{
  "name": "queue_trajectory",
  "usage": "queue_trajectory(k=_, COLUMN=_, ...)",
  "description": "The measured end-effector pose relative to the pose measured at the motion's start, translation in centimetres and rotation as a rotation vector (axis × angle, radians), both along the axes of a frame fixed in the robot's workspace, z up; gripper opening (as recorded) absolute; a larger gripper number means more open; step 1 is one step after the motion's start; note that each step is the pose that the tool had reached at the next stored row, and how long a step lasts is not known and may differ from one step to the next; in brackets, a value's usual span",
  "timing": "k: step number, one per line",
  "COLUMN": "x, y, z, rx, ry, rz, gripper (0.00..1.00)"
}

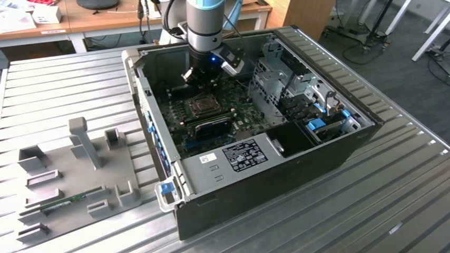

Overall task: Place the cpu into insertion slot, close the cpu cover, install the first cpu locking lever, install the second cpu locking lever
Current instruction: 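Install the first cpu locking lever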

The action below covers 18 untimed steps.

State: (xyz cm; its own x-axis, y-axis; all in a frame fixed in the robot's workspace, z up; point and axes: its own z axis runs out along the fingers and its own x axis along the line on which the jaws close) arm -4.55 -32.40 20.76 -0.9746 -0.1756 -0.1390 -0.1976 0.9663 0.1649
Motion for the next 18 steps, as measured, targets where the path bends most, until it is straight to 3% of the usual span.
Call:
queue_trajectory(k=7, x=-0.01, y=0.03, z=0.02, rx=0.0314, ry=-0.0024, rz=0.0, gripper=0.1)
queue_trajectory(k=10, x=-0.01, y=0.03, z=0.01, rx=0.0332, ry=-0.0026, rz=-0.01, gripper=0.1)
queue_trajectory(k=18, x=-0.01, y=0.03, z=0.01, rx=0.0332, ry=-0.0039, rz=-0.08, gripper=0.1)
